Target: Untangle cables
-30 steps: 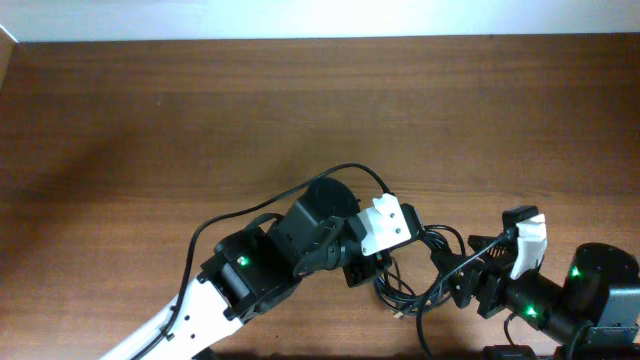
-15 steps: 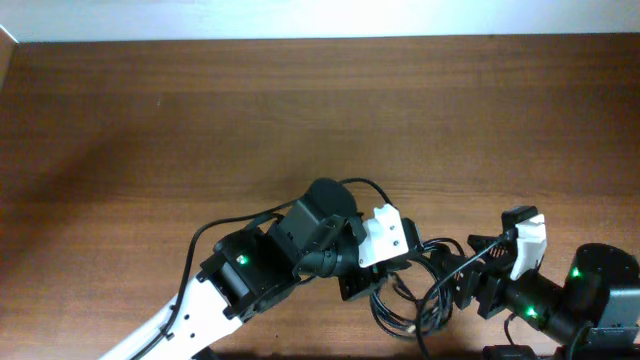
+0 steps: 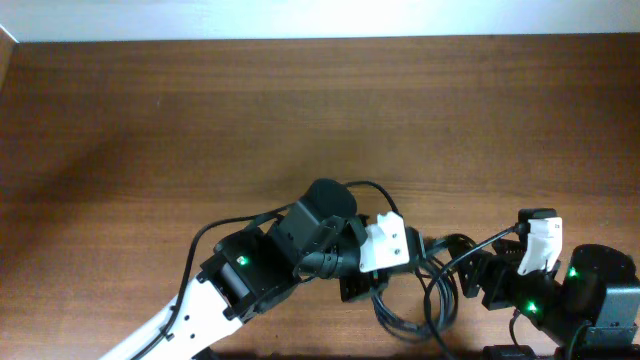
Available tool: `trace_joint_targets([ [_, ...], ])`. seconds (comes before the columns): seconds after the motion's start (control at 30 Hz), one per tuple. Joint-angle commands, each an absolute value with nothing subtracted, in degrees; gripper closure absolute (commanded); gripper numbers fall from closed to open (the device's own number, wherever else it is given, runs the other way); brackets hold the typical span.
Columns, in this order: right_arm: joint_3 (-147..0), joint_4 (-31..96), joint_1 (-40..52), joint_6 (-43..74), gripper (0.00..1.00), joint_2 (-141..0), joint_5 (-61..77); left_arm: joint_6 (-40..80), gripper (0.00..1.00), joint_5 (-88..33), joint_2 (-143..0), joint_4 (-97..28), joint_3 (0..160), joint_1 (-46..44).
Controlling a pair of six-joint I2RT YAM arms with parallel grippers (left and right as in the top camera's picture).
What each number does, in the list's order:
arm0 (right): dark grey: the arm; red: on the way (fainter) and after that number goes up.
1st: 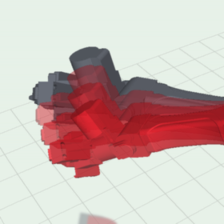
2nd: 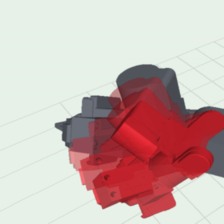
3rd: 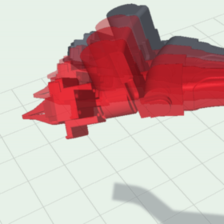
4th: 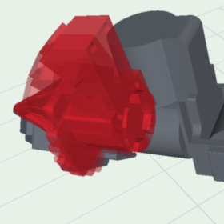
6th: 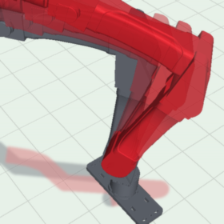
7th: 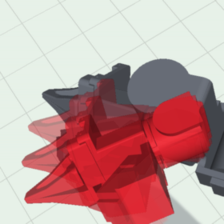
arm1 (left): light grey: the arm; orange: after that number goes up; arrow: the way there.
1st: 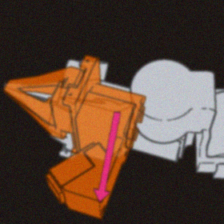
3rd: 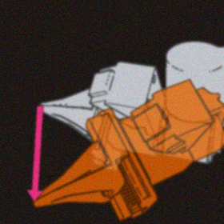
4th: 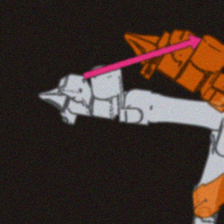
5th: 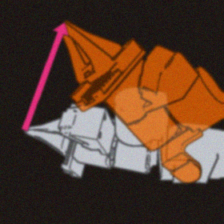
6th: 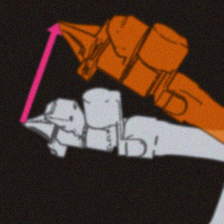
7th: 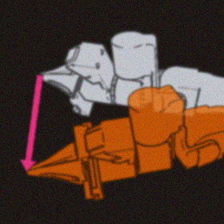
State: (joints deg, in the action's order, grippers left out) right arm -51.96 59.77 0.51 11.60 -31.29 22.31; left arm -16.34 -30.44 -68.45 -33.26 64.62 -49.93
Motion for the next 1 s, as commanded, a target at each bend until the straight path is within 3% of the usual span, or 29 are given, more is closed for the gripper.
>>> trace_joint_targets([
  [0.0,-52.7,59.4,0.4,13.2,0.2,-31.3,20.3,-3.6,0.99,-7.0,-67.5,-33.7,64.9,-50.2],
  [0.1,-52.7,59.2,0.4,14.5,0.2,-31.3,20.1,2.4,0.97,1.2,-67.5,-35.1,64.9,-50.2],
  [0.33,-52.7,58.2,0.4,14.4,0.15,-31.3,26.5,2.4,0.98,1.5,-67.5,-35.2,64.9,-50.2],
  [0.5,-52.7,55.0,0.4,13.7,0.16,-31.3,37.1,2.4,1.0,-6.7,-67.5,-26.9,64.9,-50.2],
  [0.77,-52.7,54.3,0.4,13.8,0.17,-31.3,38.6,2.4,1.0,-9.7,-67.5,-22.0,64.9,-50.2],
  [0.83,-52.7,54.2,0.4,13.8,0.23,-31.3,38.7,2.4,1.0,-9.9,-67.5,-20.5,64.9,-50.2],
  [0.97,-52.7,53.0,0.4,13.8,0.24,-31.3,41.2,2.4,1.0,-12.3,-68.4,-20.1,64.9,-50.3],
])
